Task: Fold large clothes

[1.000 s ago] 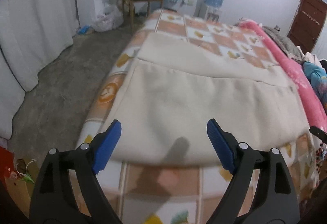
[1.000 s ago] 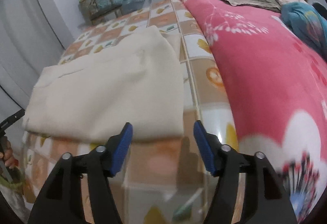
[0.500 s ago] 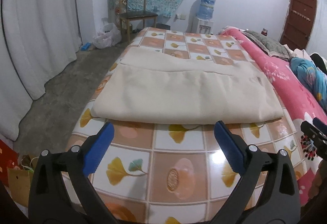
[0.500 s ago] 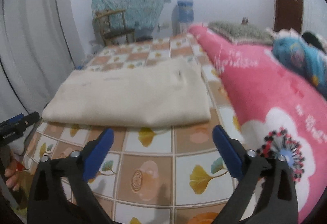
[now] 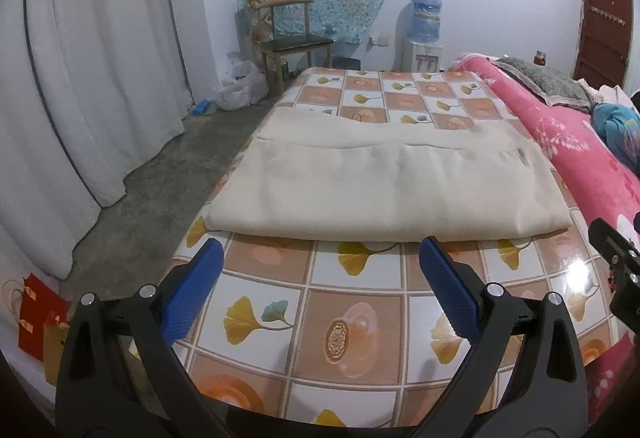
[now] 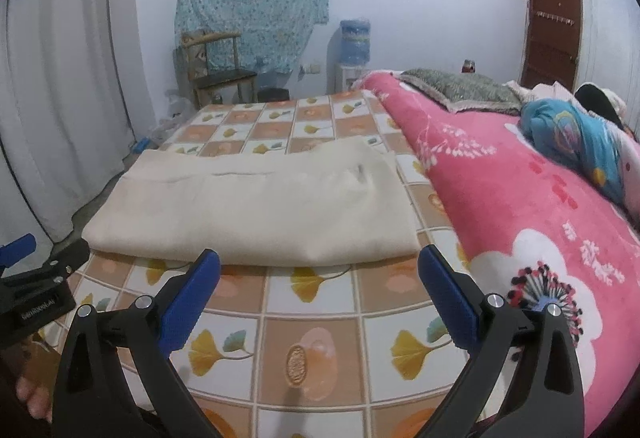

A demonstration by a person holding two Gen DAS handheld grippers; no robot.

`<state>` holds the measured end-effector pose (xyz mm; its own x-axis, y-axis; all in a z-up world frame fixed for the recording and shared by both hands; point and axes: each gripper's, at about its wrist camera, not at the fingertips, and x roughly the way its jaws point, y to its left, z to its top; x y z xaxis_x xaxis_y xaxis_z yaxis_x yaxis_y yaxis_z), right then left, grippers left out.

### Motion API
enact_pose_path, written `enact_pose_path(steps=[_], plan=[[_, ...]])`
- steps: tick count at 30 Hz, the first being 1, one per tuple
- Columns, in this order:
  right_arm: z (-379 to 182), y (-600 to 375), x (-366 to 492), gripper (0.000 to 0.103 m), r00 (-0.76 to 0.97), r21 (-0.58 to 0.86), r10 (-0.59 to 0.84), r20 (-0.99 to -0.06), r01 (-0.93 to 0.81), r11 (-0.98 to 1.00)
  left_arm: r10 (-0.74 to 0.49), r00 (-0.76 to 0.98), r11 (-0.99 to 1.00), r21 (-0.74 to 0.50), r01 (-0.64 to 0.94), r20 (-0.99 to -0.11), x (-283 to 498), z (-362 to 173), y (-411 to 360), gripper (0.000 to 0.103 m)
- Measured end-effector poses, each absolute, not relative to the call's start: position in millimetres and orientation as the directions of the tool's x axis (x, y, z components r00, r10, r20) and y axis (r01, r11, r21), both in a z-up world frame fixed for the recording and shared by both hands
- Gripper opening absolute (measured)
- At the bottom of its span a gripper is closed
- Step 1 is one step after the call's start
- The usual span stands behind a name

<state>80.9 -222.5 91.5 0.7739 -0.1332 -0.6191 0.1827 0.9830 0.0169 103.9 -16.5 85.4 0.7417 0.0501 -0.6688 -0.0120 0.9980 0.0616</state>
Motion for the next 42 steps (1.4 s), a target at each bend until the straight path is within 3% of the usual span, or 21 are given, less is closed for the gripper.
enact_pose_path(steps=[21,42], plan=[[77,-195,91,0.096,0.713,-0.005,-0.088,-0.695,0.117,0.993,0.033,0.723,0.999,0.053,0.005,-0.690,100,84,-19,0.095],[76,-196,91,0.096,0.706,0.018,-0.069,-0.705,0.116,0.993,0.003,0.710,0.999,0.035,0.030,-0.704,101,82,-22,0.095]])
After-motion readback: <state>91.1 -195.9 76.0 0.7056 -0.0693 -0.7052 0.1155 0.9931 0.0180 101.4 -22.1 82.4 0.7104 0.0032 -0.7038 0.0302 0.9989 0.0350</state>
